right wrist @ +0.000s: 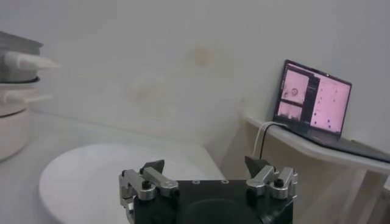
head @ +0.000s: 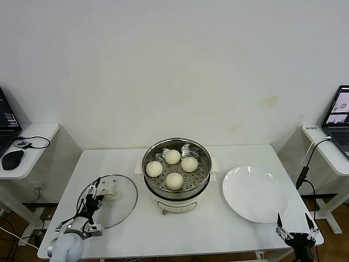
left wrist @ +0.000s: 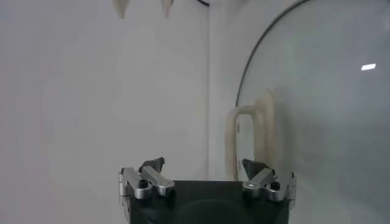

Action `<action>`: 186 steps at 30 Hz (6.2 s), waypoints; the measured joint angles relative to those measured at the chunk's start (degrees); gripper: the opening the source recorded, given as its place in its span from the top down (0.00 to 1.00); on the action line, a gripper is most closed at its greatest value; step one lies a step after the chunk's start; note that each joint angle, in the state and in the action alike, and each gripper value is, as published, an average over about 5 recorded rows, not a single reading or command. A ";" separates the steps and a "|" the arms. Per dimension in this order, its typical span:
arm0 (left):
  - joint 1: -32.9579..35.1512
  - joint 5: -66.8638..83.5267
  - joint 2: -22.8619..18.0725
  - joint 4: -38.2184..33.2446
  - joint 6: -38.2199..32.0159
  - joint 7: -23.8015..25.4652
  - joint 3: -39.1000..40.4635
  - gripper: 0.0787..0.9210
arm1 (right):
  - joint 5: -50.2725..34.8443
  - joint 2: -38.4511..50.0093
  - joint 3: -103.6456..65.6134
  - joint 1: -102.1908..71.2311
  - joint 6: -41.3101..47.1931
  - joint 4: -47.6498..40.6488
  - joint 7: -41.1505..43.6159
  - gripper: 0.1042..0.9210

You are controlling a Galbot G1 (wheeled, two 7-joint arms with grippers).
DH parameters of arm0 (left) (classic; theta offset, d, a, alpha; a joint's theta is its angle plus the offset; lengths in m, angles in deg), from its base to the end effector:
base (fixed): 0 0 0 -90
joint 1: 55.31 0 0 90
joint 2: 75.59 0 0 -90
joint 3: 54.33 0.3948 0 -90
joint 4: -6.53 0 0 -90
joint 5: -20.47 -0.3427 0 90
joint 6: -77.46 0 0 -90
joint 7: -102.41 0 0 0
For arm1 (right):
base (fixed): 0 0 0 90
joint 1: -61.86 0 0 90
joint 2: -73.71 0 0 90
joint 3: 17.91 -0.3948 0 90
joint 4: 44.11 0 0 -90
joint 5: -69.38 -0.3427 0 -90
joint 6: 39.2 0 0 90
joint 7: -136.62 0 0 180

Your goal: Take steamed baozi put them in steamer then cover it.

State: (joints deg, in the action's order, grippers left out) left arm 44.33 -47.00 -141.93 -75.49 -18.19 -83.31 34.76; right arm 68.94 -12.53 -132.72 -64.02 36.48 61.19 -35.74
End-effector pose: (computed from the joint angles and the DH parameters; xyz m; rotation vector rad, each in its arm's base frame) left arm 0.2671 0.1825 -0.4542 -0.2374 -2.1256 -2.1439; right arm 0.0704 -0.1584 -0.4146 -0.3006 -2.9887 0.4135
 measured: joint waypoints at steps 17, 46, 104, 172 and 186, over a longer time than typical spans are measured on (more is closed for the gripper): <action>-0.76 -2.46 -0.96 1.90 -0.38 -0.35 -0.37 0.85 | 0.19 -0.10 0.70 0.02 -0.61 -0.69 0.39 0.12; 8.53 9.92 8.38 -24.03 7.99 4.17 -6.72 0.92 | 0.65 1.07 2.87 -0.84 -0.58 0.50 0.77 0.12; -21.47 -9.16 -11.57 -16.48 28.40 21.25 34.06 0.92 | 15.07 -4.00 10.40 1.23 -4.34 -4.84 -1.70 0.12; 14.25 36.74 -2.15 -41.49 11.86 5.27 11.04 0.12 | 13.88 -2.56 12.76 -1.06 -4.22 -3.20 -0.56 0.12; 31.70 70.04 -4.61 -39.56 -1.22 -4.17 0.59 0.12 | 7.93 0.89 15.41 -3.45 -2.69 -0.57 1.40 0.12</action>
State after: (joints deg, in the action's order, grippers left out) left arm 76.02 23.04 -146.54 -115.05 -19.41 -87.48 35.35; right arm 76.87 -11.65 -117.31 -67.47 33.78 60.63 -34.34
